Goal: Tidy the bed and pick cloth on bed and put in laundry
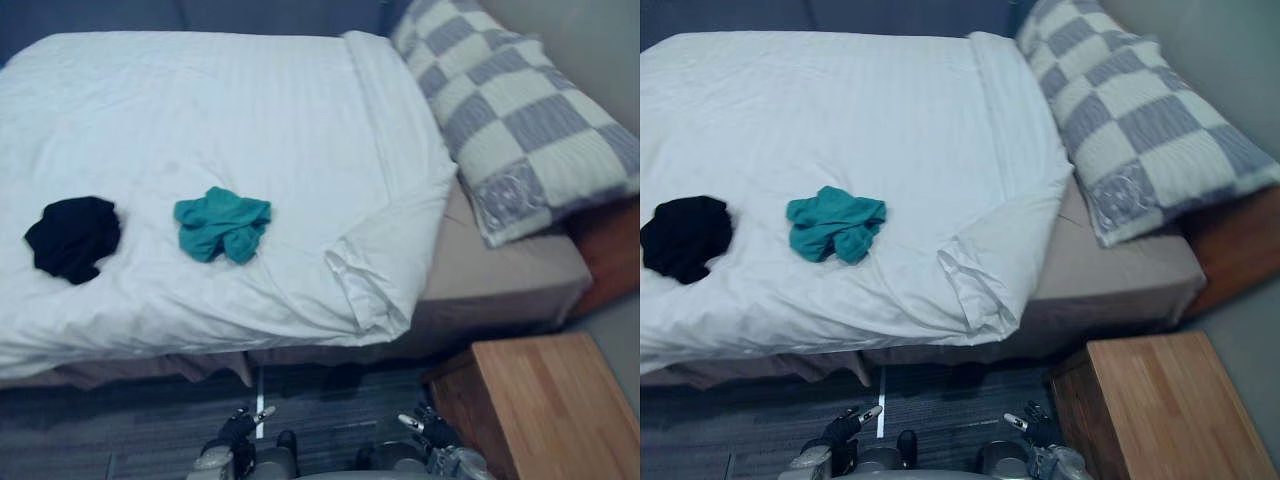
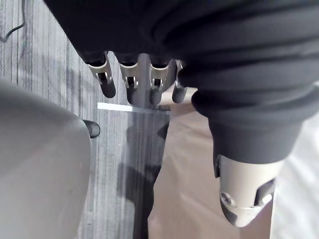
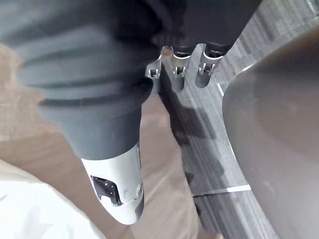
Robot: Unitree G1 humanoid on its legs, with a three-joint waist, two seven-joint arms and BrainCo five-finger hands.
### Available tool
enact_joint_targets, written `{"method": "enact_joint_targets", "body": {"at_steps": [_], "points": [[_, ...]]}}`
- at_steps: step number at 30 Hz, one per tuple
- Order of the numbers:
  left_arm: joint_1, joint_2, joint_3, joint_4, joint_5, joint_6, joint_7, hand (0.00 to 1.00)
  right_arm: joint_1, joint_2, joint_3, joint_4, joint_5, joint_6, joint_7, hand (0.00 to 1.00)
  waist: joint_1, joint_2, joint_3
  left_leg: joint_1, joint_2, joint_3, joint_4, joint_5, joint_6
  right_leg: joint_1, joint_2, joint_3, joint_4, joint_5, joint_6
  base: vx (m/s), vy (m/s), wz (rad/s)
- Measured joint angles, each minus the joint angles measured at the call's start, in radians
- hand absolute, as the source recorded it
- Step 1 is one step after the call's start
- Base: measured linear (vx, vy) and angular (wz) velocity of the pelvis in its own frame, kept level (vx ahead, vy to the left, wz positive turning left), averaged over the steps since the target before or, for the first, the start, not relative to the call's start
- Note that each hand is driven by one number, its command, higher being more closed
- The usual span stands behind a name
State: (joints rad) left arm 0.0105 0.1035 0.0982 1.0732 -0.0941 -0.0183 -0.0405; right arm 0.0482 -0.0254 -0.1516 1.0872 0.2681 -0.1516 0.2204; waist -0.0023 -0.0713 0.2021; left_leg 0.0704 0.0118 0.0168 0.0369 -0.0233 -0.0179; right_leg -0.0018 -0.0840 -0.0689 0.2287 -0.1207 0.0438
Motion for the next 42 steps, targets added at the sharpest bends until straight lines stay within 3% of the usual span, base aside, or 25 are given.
{"method": "enact_joint_targets", "body": {"at_steps": [1, 3, 5, 7, 11, 12, 14, 15, 17, 20, 24, 26, 29, 34, 38, 42], "points": [[0.0, -0.009, 0.009, 0.003, 0.005, 0.002, -0.001, 0.0, 0.002, -0.005, -0.011, 0.007, -0.002, 0.0, 0.0, 0.0, 0.003, 0.013, -0.008, 0.006, 0.01, 0.015, -0.012, 0.015, -0.022, 0.008, 0.004, -0.007, -0.01, 0.012, -0.004, 0.15, -0.124, 0.35], [0.016, -0.047, 0.049, 0.007, 0.024, -0.008, -0.001, 0.0, 0.003, -0.019, -0.028, -0.008, -0.002, -0.001, -0.007, 0.0, 0.016, 0.051, -0.031, 0.019, 0.042, 0.112, -0.047, 0.016, -0.026, 0.02, 0.029, -0.009, -0.047, 0.017, -0.006, 0.14, -0.106, -0.09], [0.016, -0.06, 0.064, 0.009, 0.026, -0.008, -0.002, 0.0, 0.002, -0.02, -0.027, -0.015, -0.001, 0.001, -0.023, 0.0, 0.015, 0.057, -0.035, 0.041, 0.054, 0.129, -0.076, 0.023, -0.036, 0.034, 0.041, -0.004, -0.069, 0.02, -0.01, 0.07, -0.083, -0.23], [0.017, -0.061, 0.063, 0.017, 0.03, -0.009, -0.003, 0.0, 0.008, -0.013, -0.025, -0.016, 0.049, 0.017, -0.086, 0.0, 0.017, 0.051, -0.04, 0.067, 0.062, 0.152, -0.108, 0.03, -0.044, 0.051, 0.054, 0.009, -0.09, 0.025, -0.017, 0.01, -0.043, -0.21], [0.022, -0.053, 0.071, 0.017, 0.036, -0.011, 0.001, 0.0, 0.034, 0.008, -0.035, -0.059, 0.207, -0.004, -0.345, 0.0, 0.018, 0.042, -0.067, 0.067, 0.059, 0.186, -0.137, 0.037, -0.044, 0.05, 0.055, 0.028, -0.126, 0.039, -0.013, 0.0, 0.006, -0.18], [0.025, -0.046, 0.071, 0.014, 0.033, -0.016, 0.002, 0.0, 0.038, 0.026, -0.041, -0.121, 0.224, -0.027, -0.456, 0.0, 0.017, 0.034, -0.068, 0.066, 0.055, 0.197, -0.138, 0.037, -0.044, 0.048, 0.052, 0.039, -0.132, 0.044, -0.006, 0.01, 0.043, -0.2], [0.028, -0.042, 0.069, 0.011, 0.026, -0.018, 0.002, 0.0, 0.038, 0.031, -0.047, -0.259, 0.225, -0.041, -0.572, 0.0, 0.016, 0.028, -0.072, 0.066, 0.049, 0.211, -0.138, 0.037, -0.043, 0.049, 0.046, 0.05, -0.145, 0.054, 0.0, 0.0, 0.062, -0.17], [0.035, -0.042, 0.067, -0.001, 0.025, -0.022, 0.002, 0.0, 0.035, 0.028, -0.051, -0.409, 0.187, -0.058, -0.67, 0.0, 0.017, 0.025, -0.073, 0.063, 0.043, 0.215, -0.138, 0.037, -0.043, 0.049, 0.04, 0.051, -0.15, 0.058, 0.006, -0.01, 0.061, -0.07], [0.048, -0.04, 0.06, -0.015, 0.022, -0.031, 0.002, 0.0, 0.021, 0.019, -0.062, -0.584, 0.11, -0.078, -0.758, 0.0, 0.017, 0.022, -0.078, 0.058, 0.037, 0.216, -0.138, 0.037, -0.043, 0.049, 0.033, 0.047, -0.156, 0.062, 0.011, -0.02, 0.044, 0.07], [0.057, -0.033, 0.047, -0.027, 0.021, -0.035, 0.001, 0.0, -0.034, -0.02, -0.065, -0.817, -0.023, -0.077, -0.806, 0.0, 0.017, 0.012, -0.089, 0.043, 0.033, 0.205, -0.138, 0.042, -0.035, 0.047, 0.03, 0.038, -0.174, 0.073, 0.011, -0.02, 0.012, 0.11], [0.058, -0.004, -0.018, -0.03, 0.025, -0.035, -0.001, 0.0, -0.12, -0.094, -0.019, -0.943, -0.177, -0.02, -0.733, 0.0, 0.012, 0.01, -0.092, 0.025, 0.028, 0.177, -0.139, 0.052, -0.022, 0.048, 0.026, 0.013, -0.187, 0.079, 0.01, -0.02, -0.01, 0.19], [0.058, 0.0, -0.022, -0.032, 0.029, -0.034, -0.001, 0.0, -0.187, -0.166, 0.036, -0.956, -0.243, 0.028, -0.644, 0.0, 0.012, 0.01, -0.092, 0.013, 0.025, 0.159, -0.139, 0.058, -0.017, 0.048, 0.024, -0.004, -0.195, 0.082, 0.011, -0.01, -0.016, 0.26], [0.059, 0.002, -0.026, -0.044, 0.044, -0.028, -0.002, 0.0, -0.321, -0.263, 0.129, -0.947, -0.29, 0.087, -0.524, 0.0, 0.016, 0.012, -0.091, 0.003, 0.02, 0.124, -0.138, 0.068, -0.017, 0.047, 0.018, -0.038, -0.197, 0.083, 0.012, 0.01, -0.013, 0.36], [0.052, 0.003, -0.027, -0.065, 0.049, -0.005, -0.002, 0.0, -0.526, -0.293, 0.288, -0.854, -0.3, 0.157, -0.389, 0.0, 0.031, 0.013, -0.08, -0.045, 0.018, 0.078, -0.135, 0.09, -0.017, 0.023, 0.018, -0.077, -0.197, 0.087, 0.007, -0.04, -0.021, 0.29], [0.005, 0.013, -0.028, -0.092, 0.047, 0.011, -0.002, 0.0, -0.637, -0.298, 0.36, -0.768, -0.309, 0.226, -0.325, 0.0, 0.071, 0.016, -0.008, -0.129, 0.024, 0.039, -0.132, 0.127, -0.015, -0.046, 0.021, -0.115, -0.187, 0.105, -0.01, -0.09, -0.017, 0.31], [-0.044, 0.039, -0.031, -0.1, 0.035, 0.012, -0.001, 0.0, -0.713, -0.298, 0.39, -0.698, -0.32, 0.293, -0.297, 0.0, 0.077, 0.018, 0.09, -0.208, 0.024, 0.011, -0.132, 0.159, -0.005, -0.133, 0.017, -0.141, -0.139, 0.107, -0.015, -0.11, 0.0, 0.23]]}}
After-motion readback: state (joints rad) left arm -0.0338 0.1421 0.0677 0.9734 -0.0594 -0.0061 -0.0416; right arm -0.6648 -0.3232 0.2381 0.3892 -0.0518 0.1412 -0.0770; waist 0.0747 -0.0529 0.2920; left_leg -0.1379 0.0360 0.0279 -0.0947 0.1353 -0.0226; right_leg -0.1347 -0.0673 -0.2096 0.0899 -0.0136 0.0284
